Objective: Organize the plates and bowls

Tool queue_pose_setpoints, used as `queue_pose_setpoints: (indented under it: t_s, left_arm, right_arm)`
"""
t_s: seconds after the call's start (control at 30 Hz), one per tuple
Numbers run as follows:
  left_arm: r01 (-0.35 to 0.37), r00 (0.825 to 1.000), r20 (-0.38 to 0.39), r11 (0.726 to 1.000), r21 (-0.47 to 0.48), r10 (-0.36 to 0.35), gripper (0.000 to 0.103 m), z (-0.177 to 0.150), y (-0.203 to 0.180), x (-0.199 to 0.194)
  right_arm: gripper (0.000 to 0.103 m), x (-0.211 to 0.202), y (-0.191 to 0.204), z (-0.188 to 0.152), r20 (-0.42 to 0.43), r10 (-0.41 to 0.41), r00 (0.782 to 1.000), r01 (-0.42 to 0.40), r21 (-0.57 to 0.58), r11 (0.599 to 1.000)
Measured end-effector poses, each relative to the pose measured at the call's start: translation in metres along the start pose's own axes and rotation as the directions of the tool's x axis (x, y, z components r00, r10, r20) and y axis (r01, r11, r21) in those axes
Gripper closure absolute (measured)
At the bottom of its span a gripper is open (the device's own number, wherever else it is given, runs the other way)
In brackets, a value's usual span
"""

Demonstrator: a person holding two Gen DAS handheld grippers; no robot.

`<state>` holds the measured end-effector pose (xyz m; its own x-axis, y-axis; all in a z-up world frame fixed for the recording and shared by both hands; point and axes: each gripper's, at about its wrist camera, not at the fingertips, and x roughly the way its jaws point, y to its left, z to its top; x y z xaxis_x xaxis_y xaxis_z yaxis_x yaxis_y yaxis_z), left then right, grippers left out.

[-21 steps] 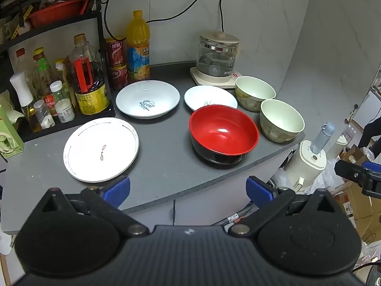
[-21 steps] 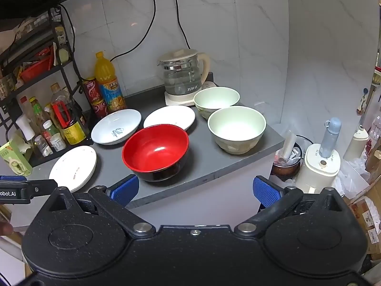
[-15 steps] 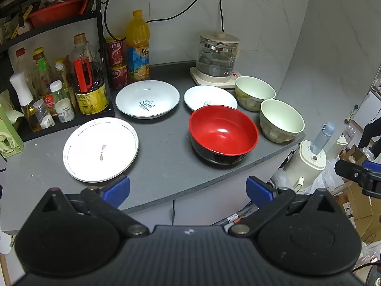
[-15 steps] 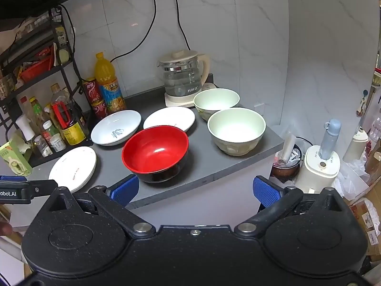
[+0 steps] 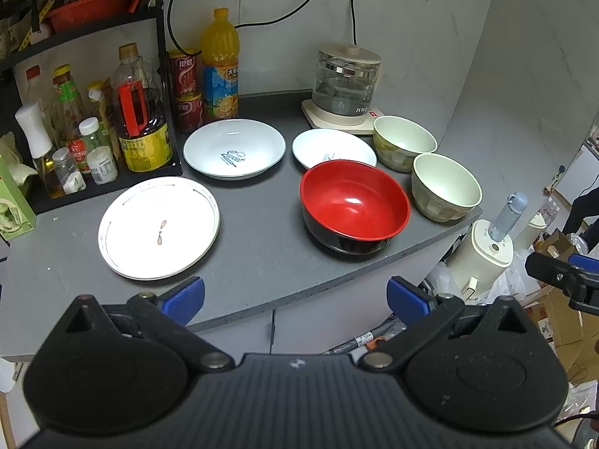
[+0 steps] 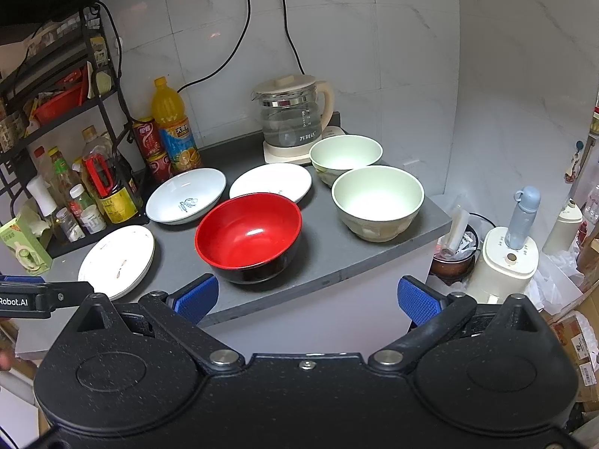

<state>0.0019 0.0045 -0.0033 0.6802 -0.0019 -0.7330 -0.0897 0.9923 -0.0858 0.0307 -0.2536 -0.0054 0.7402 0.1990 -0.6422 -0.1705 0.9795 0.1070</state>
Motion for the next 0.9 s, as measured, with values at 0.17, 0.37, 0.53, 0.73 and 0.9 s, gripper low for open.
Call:
queue_pose_setpoints:
  t_s: [0.17, 0.37, 0.53, 0.73, 0.9]
  left_arm:
    - [0.003, 1.0, 0.018, 1.0, -0.005, -0.003, 0.001, 0.002, -0.001, -0.001]
    - [0.008, 0.999, 0.035, 1.0, -0.015, -0.007, 0.001, 0.001, -0.001, -0.003]
    - [0.002, 1.0, 0.021, 1.0, -0.031, -0.002, 0.001, 0.001, -0.002, -0.005]
    - [-0.005, 1.0, 0.02, 0.998, -0.06, 0.007, 0.001, 0.004, 0.0, -0.007]
    - [-0.042, 0.999, 0.024, 0.998, -0.048, 0.043, 0.001, 0.005, -0.003, -0.011]
  right_arm:
    - [0.0, 0.0, 0.0, 0.0, -0.001, 0.0, 1.0, 0.0, 0.0, 1.0]
    - [0.0, 0.002, 0.0, 0.001, -0.001, 0.022, 1.0, -0.022, -0.006, 1.0]
    - [0.0, 0.002, 0.002, 0.002, 0.001, 0.033, 0.999, -0.033, -0.034, 0.999]
    - [0.0, 0.002, -0.001, 0.002, -0.006, 0.056, 0.998, -0.056, -0.033, 0.998]
    - [0.0, 0.005, -0.003, 0.004, -0.017, 0.078, 0.997, -0.079, -0.026, 0.997]
